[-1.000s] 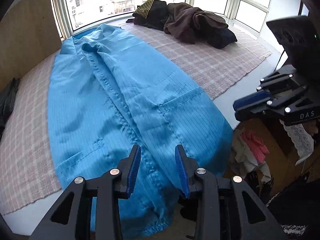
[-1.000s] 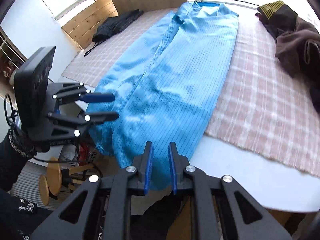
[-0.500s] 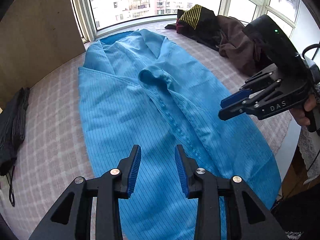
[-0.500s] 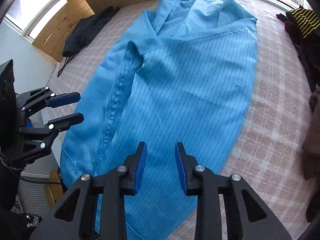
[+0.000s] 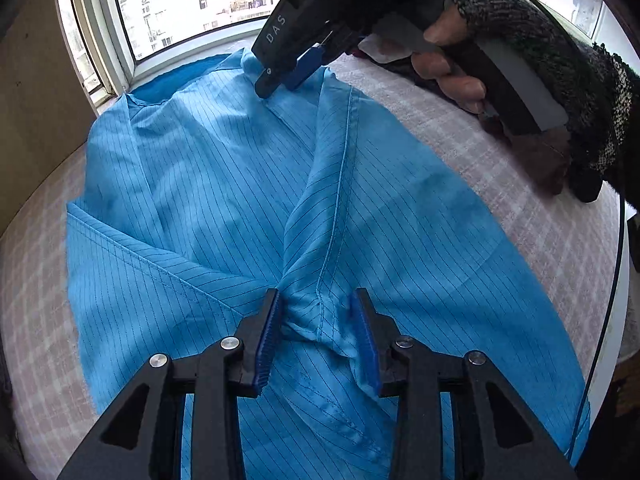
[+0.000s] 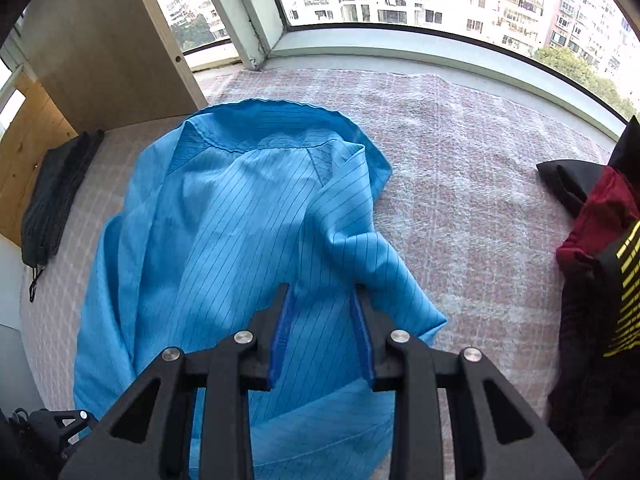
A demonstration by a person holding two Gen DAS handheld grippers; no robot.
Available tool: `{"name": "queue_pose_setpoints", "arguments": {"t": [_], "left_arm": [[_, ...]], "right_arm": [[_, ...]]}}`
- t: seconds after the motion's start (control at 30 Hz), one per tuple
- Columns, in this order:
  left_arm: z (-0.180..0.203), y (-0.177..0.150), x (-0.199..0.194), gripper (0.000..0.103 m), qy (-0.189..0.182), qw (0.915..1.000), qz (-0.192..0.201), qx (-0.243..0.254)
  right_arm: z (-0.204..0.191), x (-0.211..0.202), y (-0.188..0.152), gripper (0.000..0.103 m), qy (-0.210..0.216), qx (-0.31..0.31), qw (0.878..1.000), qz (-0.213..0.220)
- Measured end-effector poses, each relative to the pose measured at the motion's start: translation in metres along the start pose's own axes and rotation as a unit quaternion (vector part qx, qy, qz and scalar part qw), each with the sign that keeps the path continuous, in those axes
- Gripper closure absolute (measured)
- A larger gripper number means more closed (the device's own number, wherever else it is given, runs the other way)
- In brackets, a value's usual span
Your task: Fold clothes
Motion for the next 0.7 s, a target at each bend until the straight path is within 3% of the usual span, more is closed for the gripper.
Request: {"name": "queue_pose_setpoints", "arguments": {"t": [0.03,0.1,0.2,0.37,0.5,0.57,0.63,0.7], "left_arm": [[-0.001,0.001,0.001,0.068,-0.003,1.0,0.005,-0.001],[0.001,0.003,-0.002,0.068,-0.004,1.0,0.009,0.001],[0.001,0.009,-0.026,0.068,-0.022,0.9988,0.041,-0.012],[-0.024,0.007,-0.074,0.07,0.007,0.9958,0.083,-0.038],[-0.049,-0.018,-0.108,0.07,0.05,0.9926,0.093,-0.06],[-0.059,-0.035,-0.124,0.07,0.047,0.9901,0.099,-0.088],[-0.064,-0.06,-0.139,0.07,0.034,0.9868,0.1,-0.122],[-0.062,-0.088,-0.153,0.07,0.042,0.9855,0.093,-0.136]], "right_arm": [[0.003,0.005,0.003,0.075,-0.017,-0.004,1.0,-0.002],[0.0,-0.003,0.006,0.076,-0.003,-0.006,1.0,0.003],[-0.012,-0.029,0.012,0.074,0.051,-0.008,0.998,0.036],[-0.052,-0.024,0.021,0.074,0.077,-0.044,0.995,0.041],[-0.076,0.004,0.022,0.074,0.038,-0.085,0.995,0.02],[-0.079,0.011,0.025,0.074,0.012,-0.093,0.995,0.021],[-0.076,0.0,0.024,0.074,0.032,-0.081,0.996,0.016],[-0.065,-0.031,0.017,0.074,0.054,-0.07,0.995,0.041]]}}
Point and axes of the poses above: each gripper's, at about its wrist camera, not at the fingertips, and x roughly the way its jaws point, z to its right, y to its top, the point moved 8 cm from there along x, roughly the way its jaws point, and after that the axes turned 13 degrees about -y, right-handed, at the moved point
